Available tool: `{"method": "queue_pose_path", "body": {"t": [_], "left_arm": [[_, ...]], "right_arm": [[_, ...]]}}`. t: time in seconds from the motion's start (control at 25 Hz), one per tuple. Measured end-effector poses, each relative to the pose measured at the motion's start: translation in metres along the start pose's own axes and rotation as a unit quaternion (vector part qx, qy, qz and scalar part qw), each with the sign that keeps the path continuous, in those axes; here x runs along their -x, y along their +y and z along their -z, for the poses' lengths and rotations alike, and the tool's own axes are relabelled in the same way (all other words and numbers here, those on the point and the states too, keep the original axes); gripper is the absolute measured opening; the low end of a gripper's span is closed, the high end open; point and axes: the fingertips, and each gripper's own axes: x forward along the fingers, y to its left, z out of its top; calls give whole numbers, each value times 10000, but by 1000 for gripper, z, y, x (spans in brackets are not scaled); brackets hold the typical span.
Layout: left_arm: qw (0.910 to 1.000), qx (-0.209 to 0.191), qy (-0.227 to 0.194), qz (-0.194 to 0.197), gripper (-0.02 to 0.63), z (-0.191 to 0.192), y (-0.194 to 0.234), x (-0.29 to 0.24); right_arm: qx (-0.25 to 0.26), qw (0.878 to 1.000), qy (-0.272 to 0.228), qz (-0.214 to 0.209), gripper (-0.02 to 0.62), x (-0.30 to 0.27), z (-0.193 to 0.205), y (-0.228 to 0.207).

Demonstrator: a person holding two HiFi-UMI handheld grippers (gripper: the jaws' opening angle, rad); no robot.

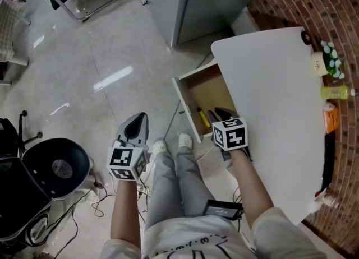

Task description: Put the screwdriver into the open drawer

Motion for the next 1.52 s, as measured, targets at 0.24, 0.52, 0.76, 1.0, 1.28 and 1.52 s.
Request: {"method": "queue_pose_path", "body": {"t": [0.24,0.52,0.76,1.0,1.28,1.52], "left_arm": [[9997,-45,-180,-146,12,-30,3,21],[9993,-123,-287,-203,12,-53,-1,42],[9986,-207,-452,-207,12,-76,-9,59],[9972,-278,-657,-212,12,-97,-21,72],[9946,-361,-925,-297,12,-124,-27,86],[9908,-511,-1181,-424,12,-148,-34,101]], "right_arm": [[25,9996,-260,-87,72,35,-24,7],[162,9977,-462,-468,72,68,-48,27],[363,9949,-773,-539,72,103,-72,36],[469,9904,-1205,-479,61,140,-97,41],[504,9844,-1653,-318,31,176,-116,36],[843,9708,-2234,-232,18,212,-135,34]]}}
